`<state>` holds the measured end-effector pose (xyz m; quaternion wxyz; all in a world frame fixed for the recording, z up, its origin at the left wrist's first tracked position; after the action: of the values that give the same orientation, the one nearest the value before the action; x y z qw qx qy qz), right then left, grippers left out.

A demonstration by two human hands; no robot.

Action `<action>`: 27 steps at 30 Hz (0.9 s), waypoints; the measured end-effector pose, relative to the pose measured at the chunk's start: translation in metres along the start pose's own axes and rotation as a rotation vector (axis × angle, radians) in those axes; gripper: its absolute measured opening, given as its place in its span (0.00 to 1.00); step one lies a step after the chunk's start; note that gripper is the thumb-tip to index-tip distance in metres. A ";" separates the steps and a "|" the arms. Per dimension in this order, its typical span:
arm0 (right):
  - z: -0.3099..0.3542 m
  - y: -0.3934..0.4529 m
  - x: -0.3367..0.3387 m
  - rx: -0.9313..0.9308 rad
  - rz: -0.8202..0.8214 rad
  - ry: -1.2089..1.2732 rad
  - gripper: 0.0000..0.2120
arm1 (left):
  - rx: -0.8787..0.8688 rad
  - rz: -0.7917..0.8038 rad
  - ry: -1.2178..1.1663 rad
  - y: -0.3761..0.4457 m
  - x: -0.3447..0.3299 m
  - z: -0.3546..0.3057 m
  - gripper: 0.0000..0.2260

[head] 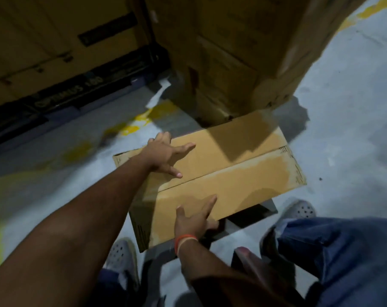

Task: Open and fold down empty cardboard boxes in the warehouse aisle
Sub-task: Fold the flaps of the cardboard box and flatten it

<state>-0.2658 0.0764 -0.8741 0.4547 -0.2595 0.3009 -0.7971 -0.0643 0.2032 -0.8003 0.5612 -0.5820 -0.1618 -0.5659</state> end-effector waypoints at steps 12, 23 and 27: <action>-0.065 -0.047 -0.103 0.045 0.114 -0.416 0.58 | 0.280 0.131 -0.283 -0.105 -0.157 0.120 0.51; 0.040 0.010 -0.220 0.619 0.827 -1.226 0.39 | 1.003 0.373 -0.757 -0.209 -0.263 0.134 0.54; 0.055 0.019 -0.225 0.638 0.876 -1.323 0.39 | 1.028 0.283 -0.869 -0.213 -0.261 0.113 0.53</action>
<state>-0.1154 0.2534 -0.8815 0.8551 -0.3914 -0.1922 -0.2806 -0.2664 0.4820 -0.8890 0.7187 -0.4314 -0.5427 -0.0538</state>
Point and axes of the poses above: each hand's wrist, its own y-axis towards the middle knuckle, its own x-axis out of the back of the hand, z = x × y, the point moved 9 cm from there along y, towards the middle knuckle, and after that the axes turned 13 degrees about y, right-handed, at the moved point
